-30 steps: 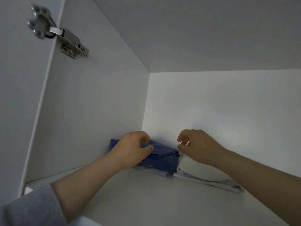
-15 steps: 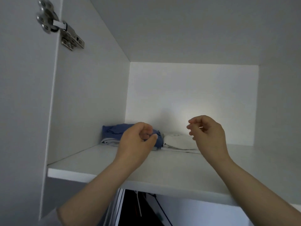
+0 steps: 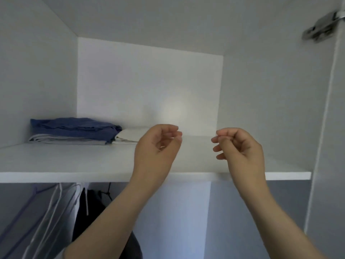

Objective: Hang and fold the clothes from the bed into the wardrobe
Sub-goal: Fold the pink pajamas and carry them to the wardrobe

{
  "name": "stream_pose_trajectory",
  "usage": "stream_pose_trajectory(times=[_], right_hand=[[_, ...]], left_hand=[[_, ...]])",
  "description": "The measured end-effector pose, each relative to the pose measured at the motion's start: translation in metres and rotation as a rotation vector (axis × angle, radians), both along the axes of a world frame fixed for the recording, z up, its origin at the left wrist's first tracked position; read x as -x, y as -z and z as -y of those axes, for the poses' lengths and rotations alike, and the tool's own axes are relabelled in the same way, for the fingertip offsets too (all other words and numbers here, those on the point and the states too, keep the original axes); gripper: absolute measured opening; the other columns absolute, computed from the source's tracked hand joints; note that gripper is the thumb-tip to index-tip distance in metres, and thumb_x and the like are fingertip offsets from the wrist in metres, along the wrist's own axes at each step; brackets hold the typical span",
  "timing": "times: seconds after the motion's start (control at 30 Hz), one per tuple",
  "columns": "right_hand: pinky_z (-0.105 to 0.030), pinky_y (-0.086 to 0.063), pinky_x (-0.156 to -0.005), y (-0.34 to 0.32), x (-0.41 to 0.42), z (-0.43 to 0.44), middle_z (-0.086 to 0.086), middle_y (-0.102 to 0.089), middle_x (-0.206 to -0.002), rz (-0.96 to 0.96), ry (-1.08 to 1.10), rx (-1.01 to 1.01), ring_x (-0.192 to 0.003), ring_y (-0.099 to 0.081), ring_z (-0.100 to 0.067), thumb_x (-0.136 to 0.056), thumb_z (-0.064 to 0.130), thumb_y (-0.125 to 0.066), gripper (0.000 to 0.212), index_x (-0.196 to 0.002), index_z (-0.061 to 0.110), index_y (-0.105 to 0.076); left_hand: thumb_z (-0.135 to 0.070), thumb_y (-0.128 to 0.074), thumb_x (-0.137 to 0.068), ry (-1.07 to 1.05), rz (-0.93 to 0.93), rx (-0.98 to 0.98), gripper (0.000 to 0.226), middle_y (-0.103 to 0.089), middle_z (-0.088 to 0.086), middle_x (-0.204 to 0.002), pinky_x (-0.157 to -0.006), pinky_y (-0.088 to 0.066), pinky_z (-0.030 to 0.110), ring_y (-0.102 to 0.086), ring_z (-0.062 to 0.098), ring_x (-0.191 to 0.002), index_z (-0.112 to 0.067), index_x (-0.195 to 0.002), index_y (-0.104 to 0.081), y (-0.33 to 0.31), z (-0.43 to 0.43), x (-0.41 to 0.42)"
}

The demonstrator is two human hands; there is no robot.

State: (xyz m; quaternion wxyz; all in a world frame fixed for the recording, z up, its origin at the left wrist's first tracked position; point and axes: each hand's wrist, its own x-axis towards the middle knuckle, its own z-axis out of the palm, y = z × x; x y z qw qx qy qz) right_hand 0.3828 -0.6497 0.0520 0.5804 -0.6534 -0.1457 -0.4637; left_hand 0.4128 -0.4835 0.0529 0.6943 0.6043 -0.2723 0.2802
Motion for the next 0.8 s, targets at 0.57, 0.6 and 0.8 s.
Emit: stream_pose_trajectory(times=[0.57,0.6,0.8], right_hand=[[-0.019,-0.049,-0.055,0.038,0.155,0.133,0.001,-0.072,-0.078,-0.011,0.814,-0.146,-0.064,-0.063,-0.009,-0.093,0.001,-0.053,0.017,-0.093,0.012,-0.066],[-0.019,-0.050,-0.056,0.039,0.164,0.130,0.000,-0.072,-0.079,-0.008,0.874,-0.151,-0.065,-0.063,-0.010,-0.093,0.001,-0.053,0.018,-0.093,0.013,-0.066],[-0.020,-0.050,-0.055,0.058,0.225,0.091,-0.002,-0.072,-0.080,-0.008,1.213,-0.167,-0.065,-0.064,-0.012,-0.092,0.000,-0.055,0.019,-0.092,0.015,-0.067]], left_hand=[[-0.019,-0.068,-0.082,0.992,-0.007,-0.078,0.016,-0.074,0.000,-0.093,-0.083,-0.057,0.028,-0.070,0.015,-0.088,-0.018,-0.098,-0.068,0.042,0.221,0.055],[-0.017,-0.068,-0.083,1.051,0.005,-0.099,0.015,-0.074,0.000,-0.093,-0.084,-0.056,0.029,-0.069,0.016,-0.088,-0.018,-0.098,-0.068,0.043,0.227,0.059],[-0.012,-0.069,-0.087,1.387,-0.013,-0.128,0.013,-0.074,-0.001,-0.094,-0.083,-0.057,0.028,-0.070,0.014,-0.090,-0.020,-0.098,-0.068,0.064,0.246,0.098]])
